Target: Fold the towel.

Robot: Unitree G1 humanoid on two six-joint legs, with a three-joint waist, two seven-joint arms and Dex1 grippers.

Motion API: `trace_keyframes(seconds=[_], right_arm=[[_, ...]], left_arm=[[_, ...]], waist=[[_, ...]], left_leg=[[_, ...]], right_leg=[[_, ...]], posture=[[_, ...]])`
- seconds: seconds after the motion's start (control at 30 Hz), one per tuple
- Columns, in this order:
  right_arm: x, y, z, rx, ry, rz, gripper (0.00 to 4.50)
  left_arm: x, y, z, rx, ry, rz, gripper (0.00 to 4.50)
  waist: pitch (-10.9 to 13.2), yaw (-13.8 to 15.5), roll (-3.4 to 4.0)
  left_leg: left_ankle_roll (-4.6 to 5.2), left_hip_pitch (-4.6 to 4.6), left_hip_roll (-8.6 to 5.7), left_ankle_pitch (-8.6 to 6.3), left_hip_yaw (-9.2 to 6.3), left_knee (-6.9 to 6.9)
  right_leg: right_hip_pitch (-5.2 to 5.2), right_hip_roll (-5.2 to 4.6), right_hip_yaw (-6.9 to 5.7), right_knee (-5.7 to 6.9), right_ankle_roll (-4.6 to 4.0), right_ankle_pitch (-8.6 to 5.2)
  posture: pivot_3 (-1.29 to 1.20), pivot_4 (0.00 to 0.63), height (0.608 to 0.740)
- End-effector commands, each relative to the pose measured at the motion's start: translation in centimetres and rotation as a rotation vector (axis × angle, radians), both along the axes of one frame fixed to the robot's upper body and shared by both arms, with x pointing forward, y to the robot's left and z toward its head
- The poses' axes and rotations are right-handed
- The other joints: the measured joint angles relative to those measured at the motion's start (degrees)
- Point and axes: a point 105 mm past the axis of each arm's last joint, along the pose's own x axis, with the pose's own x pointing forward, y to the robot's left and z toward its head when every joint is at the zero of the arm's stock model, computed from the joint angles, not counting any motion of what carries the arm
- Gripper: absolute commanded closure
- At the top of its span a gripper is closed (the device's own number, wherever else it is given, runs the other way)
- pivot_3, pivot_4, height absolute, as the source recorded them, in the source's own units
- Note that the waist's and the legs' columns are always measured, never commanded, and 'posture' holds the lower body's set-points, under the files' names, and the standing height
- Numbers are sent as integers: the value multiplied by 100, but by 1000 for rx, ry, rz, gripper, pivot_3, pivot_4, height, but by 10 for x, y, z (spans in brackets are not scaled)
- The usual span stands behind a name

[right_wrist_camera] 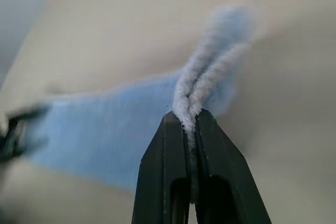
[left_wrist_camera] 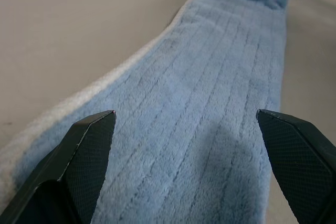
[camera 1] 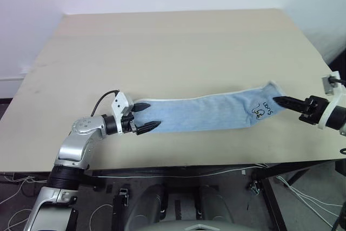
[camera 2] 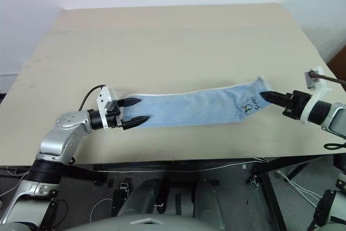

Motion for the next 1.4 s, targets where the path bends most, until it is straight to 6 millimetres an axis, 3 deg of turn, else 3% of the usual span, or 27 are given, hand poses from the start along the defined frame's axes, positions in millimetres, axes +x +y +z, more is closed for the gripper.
trace_keyframes(seconds=[0.03,0.3,0.53,0.7,0.9,1.07,1.2,1.3,1.4], right_arm=[[-4,34,26,-78,-110,178,4470],[-1,83,21,-141,-116,355,4470],[1,128,-8,-208,-105,473,4470],[7,148,-21,-220,-90,481,4470],[9,157,-38,-304,-65,485,4470],[-1,168,-26,-246,-115,554,3074],[-8,163,-23,-271,-137,578,1746],[-14,162,9,-146,-273,562,760],[-12,149,30,-76,-370,500,760]], left_arm=[[-2,2,12,2,-54,7,0],[-6,-1,9,-4,-50,22,0],[-5,1,9,0,-55,36,0],[-7,5,6,18,-49,48,0],[-9,7,6,15,-47,49,0],[-6,13,8,19,-48,58,0],[13,27,25,1,-139,150,0],[25,36,50,-75,-199,209,0],[31,36,78,-154,-270,209,0]], waist=[[0,-24,0],[1,14,-3],[1,4,-3],[1,0,-3],[1,11,-3],[1,8,-3],[1,19,-3],[3,23,-7],[4,16,-8]], left_leg=[[-1,0,1,-1,1,-1],[-5,-4,2,-3,0,-3],[-4,-17,0,-3,0,-1],[-5,-18,0,-3,0,0],[-5,-18,-2,-3,0,2],[-5,-19,-1,-3,0,0],[-5,-18,-1,-3,0,2],[-5,-19,-2,-3,-3,5],[-4,-23,-3,-3,-3,7]], right_leg=[[-4,0,2,1,0,0],[-6,0,2,-2,-7,-4],[-22,-1,1,0,-2,0],[-25,1,2,1,-2,0],[-22,1,0,-1,-2,0],[-26,2,0,2,-2,1],[-24,3,-2,2,-1,1],[-21,2,-5,1,-1,1],[-23,3,-5,1,7,6]], posture=[[0,150,740],[0,150,740],[0,150,740],[0,150,740],[0,150,740],[0,150,740],[0,150,740],[0,150,740],[0,150,740]])
